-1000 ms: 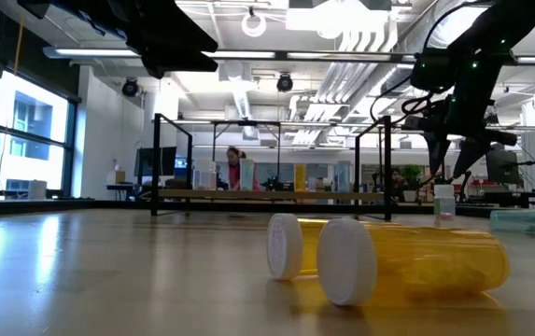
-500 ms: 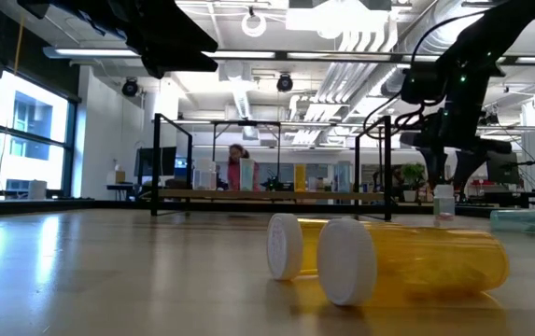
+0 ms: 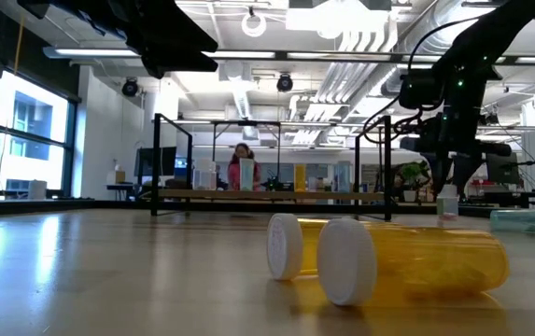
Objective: Pick and place medicine bottles onto shelf by color
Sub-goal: Put the white pill bottle on the shelf aligned with the other white pill bottles
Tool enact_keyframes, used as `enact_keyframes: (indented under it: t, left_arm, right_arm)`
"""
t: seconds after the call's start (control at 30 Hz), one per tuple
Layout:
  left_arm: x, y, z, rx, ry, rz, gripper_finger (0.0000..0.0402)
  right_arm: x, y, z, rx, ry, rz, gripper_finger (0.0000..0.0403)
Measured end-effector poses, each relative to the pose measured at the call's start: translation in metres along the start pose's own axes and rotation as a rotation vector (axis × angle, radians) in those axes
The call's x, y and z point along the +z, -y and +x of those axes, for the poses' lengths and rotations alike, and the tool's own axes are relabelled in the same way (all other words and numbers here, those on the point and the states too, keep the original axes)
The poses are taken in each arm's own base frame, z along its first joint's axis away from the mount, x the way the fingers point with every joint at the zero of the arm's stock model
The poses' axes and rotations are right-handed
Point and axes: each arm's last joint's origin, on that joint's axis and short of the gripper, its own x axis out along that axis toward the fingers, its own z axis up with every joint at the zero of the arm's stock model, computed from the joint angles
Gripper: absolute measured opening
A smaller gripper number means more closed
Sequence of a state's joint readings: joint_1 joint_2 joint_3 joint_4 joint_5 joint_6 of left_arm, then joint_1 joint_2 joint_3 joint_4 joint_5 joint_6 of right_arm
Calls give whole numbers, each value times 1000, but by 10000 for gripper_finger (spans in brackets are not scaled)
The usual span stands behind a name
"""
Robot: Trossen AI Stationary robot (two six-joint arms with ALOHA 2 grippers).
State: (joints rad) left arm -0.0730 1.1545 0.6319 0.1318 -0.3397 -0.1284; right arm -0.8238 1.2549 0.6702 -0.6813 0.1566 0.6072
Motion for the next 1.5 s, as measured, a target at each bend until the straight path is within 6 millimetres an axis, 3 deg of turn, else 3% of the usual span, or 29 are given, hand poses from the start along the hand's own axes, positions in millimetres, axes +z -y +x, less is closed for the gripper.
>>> enact_keyframes:
  t: [0.17, 0.27, 0.43, 0.63, 0.9, 1.13, 1.5]
  left_arm:
    - [0, 0, 0, 0, 0, 0, 241]
    - [0, 0, 0, 0, 0, 0, 241]
    - [0, 0, 0, 0, 0, 0, 241]
    - [0, 0, 0, 0, 0, 0, 241]
    - [0, 0, 0, 0, 0, 0, 241]
    - [0, 0, 0, 0, 0, 0, 241]
    - [0, 0, 0, 1, 0, 0, 241]
  right_arm:
    - [-1, 0, -4, 23, -58, -79, 116]
    - [0, 1, -17, 13, -92, -97, 116]
    - [5, 5, -49, -8, -39, -89, 116]
    - [10, 10, -98, 88, 118, -48, 116]
    - [2, 7, -154, 187, 351, -75, 117]
    - [-8, -17, -173, 267, 516, -197, 117]
    - [-21, -80, -191, 573, 715, -383, 118]
